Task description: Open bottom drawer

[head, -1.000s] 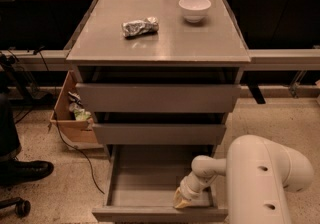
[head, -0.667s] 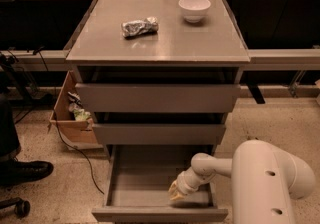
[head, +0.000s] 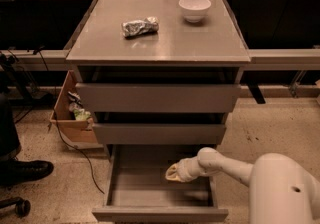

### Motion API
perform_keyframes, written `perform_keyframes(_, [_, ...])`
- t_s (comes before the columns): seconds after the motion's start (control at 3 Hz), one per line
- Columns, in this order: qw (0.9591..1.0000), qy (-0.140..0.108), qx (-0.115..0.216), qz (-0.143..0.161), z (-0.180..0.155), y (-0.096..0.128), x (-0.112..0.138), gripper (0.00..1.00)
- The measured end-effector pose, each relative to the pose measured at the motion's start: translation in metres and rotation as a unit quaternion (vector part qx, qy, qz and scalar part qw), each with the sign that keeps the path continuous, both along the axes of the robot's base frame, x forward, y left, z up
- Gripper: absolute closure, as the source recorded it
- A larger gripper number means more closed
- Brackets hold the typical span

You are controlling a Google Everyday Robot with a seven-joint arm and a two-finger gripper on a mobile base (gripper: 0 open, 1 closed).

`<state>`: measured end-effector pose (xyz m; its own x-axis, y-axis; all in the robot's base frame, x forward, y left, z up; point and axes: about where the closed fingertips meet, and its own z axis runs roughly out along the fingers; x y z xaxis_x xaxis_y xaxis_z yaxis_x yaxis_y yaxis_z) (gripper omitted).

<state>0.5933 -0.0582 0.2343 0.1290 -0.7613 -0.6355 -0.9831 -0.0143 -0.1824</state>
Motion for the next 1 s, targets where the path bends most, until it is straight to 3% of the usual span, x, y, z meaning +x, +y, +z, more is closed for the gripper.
perform_keyframes(0.33, [0.9992,-0.031,-0.002,-0.027,0.018,-0.026,0.013,1.0])
perform_keyframes(0.67, [0.9967,-0.065,-0.025,-0.042,0.045,-0.055,0.025,1.0])
perform_keyframes(1.0, [0.9963,-0.07,-0.027,-0.043,0.05,-0.057,0.028,1.0])
